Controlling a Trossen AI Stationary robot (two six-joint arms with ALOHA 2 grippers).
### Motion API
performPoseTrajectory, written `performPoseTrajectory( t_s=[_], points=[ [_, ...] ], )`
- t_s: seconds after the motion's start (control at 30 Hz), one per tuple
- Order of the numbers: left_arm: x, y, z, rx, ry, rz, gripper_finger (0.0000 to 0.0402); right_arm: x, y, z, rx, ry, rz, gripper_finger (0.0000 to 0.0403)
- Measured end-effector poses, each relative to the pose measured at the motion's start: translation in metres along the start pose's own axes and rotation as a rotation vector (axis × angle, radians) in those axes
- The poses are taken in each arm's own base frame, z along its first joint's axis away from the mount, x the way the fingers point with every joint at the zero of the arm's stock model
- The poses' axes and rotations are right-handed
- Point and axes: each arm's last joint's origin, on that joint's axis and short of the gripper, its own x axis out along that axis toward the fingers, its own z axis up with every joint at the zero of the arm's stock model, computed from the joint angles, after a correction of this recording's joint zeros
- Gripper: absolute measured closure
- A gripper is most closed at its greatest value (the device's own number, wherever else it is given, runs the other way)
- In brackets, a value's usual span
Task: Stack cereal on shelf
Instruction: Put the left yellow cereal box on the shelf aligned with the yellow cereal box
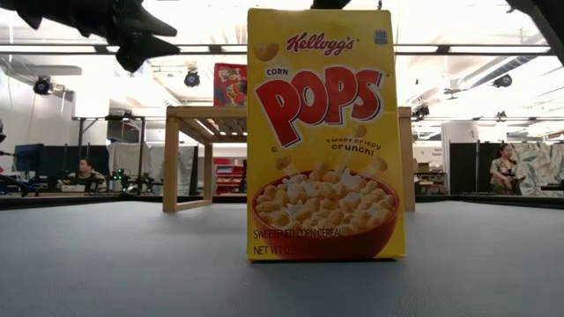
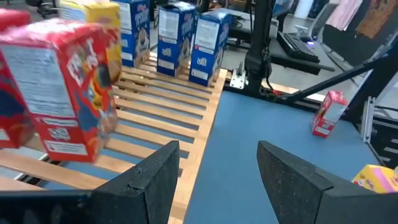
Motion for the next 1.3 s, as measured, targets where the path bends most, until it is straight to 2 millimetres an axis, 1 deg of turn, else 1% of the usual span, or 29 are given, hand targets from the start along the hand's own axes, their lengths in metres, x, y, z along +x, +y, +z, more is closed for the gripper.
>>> performPoseTrajectory(
  t_s=[0.2,0.53,0.63,0.73,0.9,1.03,1.3],
  points=[
    [-0.004,-0.003,0.007,0.003,-0.002,-0.013,0.0202,-0.026,0.016,0.008,0.024,-0.011,0.029,0.0125],
    [-0.01,-0.016,0.004,0.029,-0.014,-0.079,0.0202,-0.057,0.037,0.009,0.082,0.019,0.09,0.0125],
    [-0.013,-0.02,0.003,0.034,-0.021,-0.09,0.0202,-0.064,0.045,0.008,0.097,0.044,0.119,0.0125],
    [-0.015,-0.023,0.002,0.039,-0.032,-0.076,0.0202,-0.065,0.054,0.005,0.105,0.054,0.141,0.0125],
    [-0.016,-0.028,0.002,0.034,-0.031,-0.098,0.0202,-0.064,0.071,-0.007,0.121,0.072,0.173,0.0125],
    [-0.016,-0.03,0.001,0.022,-0.031,-0.091,0.0202,-0.068,0.083,-0.019,0.128,0.031,0.163,0.0131],
    [-0.016,-0.033,0.001,-0.022,-0.029,-0.116,0.0202,-0.097,0.108,-0.042,0.134,-0.133,0.114,0.0149]
  ],
)
